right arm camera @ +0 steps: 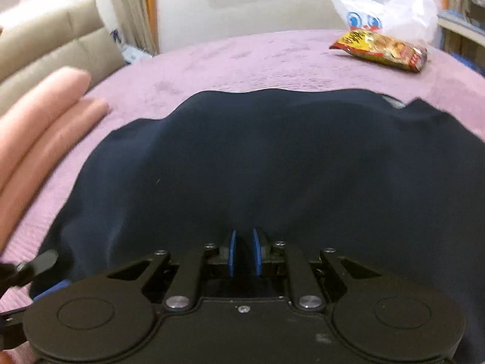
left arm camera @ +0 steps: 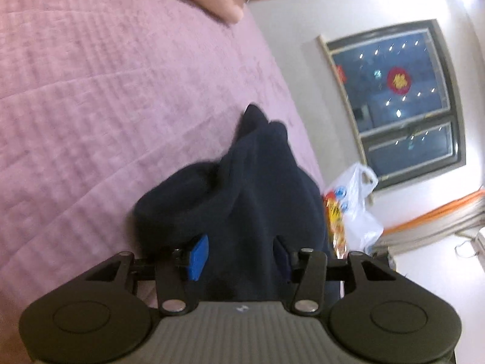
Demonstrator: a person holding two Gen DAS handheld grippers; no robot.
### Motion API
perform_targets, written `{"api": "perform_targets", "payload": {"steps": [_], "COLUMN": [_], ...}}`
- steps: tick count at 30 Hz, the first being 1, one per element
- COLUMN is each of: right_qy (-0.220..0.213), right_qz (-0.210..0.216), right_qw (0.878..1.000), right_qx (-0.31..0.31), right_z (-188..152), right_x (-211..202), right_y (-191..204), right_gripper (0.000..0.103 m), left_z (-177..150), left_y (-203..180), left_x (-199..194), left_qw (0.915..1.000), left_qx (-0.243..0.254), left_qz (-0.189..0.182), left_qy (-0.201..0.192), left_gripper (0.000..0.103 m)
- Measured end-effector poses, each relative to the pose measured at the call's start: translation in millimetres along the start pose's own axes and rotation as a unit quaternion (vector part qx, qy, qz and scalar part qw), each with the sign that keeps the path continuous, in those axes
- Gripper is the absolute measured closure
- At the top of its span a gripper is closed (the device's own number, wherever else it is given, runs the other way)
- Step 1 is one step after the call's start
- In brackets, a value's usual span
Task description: Fold large clothes
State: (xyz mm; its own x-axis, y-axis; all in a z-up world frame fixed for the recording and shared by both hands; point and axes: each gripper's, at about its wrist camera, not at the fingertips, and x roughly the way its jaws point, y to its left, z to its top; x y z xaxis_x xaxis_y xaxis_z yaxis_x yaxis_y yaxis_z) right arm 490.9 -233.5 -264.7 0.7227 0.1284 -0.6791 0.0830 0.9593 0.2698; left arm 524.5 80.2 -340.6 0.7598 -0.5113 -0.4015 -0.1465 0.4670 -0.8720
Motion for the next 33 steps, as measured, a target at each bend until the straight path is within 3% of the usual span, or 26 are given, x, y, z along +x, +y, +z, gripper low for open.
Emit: {"api": "perform_targets", "payload": {"steps": [4,9,11,13,18,21,26,31,33], "right_qy": [-0.003,-0.004,-0.003,-0.001,0.002,0.002,0.001,-0.074,-0.072], "right_qz": [0.013,0.027,0.029,0.030,0.042,0.050,0.036,-0.008,-0.021], "right_qw": [1.000,1.000,1.000,0.999,0.999,0.998,0.999,0.994,0.993], "right_qx": [-0.007,-0.009,-0.008,-0.012,-0.028,-0.032,-0.040,-0.075,-0.086], "right_z": [-1,-3,-5,-1,0,0,6,11,8], "right_x": [-8,-10,-12,-8,-8,-7,-14,-50,-50], "right_y": [-5,-9,-9,-11,-15,-17,-9,7,12], "right_gripper": [0.090,0.090,0.090,0.090,0.090,0.090,0.090,0.088,0.088], "left_z": [0,-23,-26,-26,-6,3,-18,-24,-20], "left_y": [-6,-6,-4,7,18,14,4,-15,-20], "left_x": [-11,-73,-85,-78,-35,-17,-21,8,20], "left_qw": [0.9999,0.9956,0.9926,0.9940,0.9976,0.9971,0.9981,0.9962,0.9955], "left_qx": [-0.008,0.014,0.022,0.008,-0.006,-0.011,0.004,0.040,0.045], "left_qz": [0.011,0.089,0.111,0.099,0.002,-0.021,-0.013,0.016,0.023], "left_qy": [0.001,-0.027,-0.043,-0.046,-0.069,-0.072,-0.059,-0.075,-0.081], "left_gripper": [0.053,0.052,0.047,0.045,0.041,0.043,0.043,0.044,0.052]}}
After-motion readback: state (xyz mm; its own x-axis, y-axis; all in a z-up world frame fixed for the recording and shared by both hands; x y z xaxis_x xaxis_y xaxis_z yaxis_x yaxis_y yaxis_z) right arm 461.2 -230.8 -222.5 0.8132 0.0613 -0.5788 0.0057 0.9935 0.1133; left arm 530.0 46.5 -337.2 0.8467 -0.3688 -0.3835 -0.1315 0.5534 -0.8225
